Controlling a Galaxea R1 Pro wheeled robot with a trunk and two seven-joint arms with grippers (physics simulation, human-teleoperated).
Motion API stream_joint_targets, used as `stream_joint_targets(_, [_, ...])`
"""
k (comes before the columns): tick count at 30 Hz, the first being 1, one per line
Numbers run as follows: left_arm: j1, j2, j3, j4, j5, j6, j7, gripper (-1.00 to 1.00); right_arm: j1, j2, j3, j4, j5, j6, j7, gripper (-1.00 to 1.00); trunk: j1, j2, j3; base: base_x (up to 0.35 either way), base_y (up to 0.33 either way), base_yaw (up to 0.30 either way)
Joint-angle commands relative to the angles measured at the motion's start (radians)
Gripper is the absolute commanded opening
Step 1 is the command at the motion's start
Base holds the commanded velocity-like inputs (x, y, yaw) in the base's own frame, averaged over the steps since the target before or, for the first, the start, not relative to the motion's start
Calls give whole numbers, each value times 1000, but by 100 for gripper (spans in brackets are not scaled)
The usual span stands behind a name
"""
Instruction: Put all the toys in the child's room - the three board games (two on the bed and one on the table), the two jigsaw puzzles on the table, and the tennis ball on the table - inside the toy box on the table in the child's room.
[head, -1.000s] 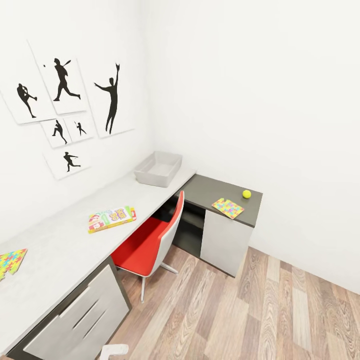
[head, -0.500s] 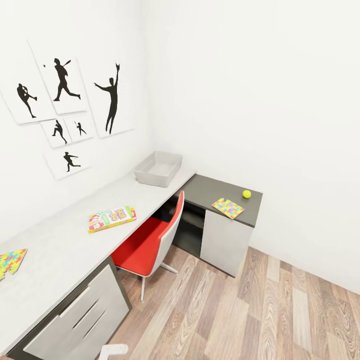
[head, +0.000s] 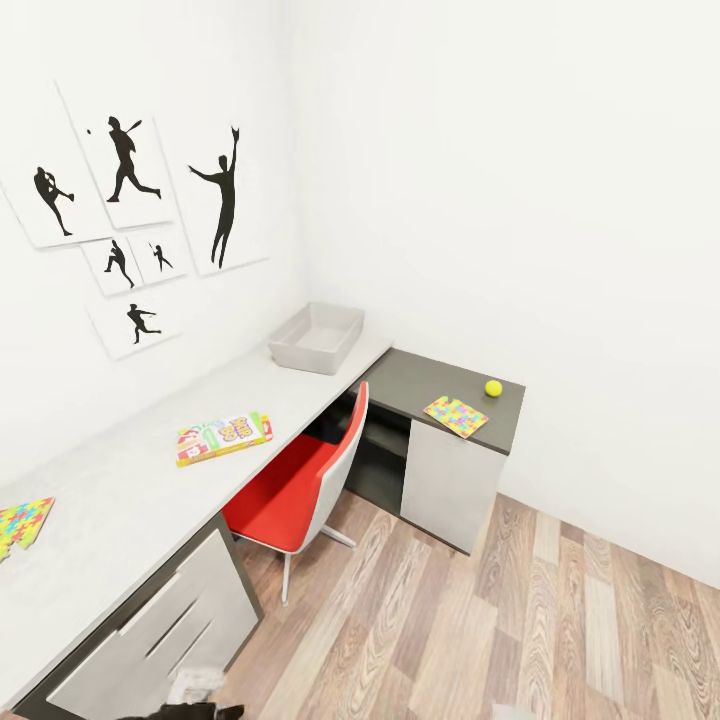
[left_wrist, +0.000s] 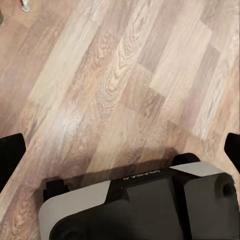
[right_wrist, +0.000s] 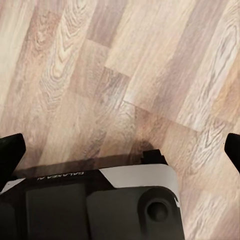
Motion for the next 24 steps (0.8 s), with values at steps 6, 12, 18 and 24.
stream_joint_targets(6, [-7, 63, 95, -224, 2, 248, -233, 100, 9, -6, -21, -274, -11, 271, 24, 100, 1, -2, -2, 0, 0, 0])
stream_joint_targets(12, [-8, 80, 209, -442, 1, 446, -378, 100, 10, 3, -92, -686, -23, 578, 30, 100, 1, -2, -2, 0, 0, 0])
stream_joint_targets(18, [-8, 128, 300, -580, 3, 580, -502, 100, 12, 9, -119, -1018, -26, 824, 32, 100, 1, -2, -2, 0, 0, 0])
stream_joint_targets(24, [-9, 212, 321, -644, 3, 669, -734, 100, 22, 9, -125, -1242, -82, 997, 34, 100, 1, -2, -2, 0, 0, 0])
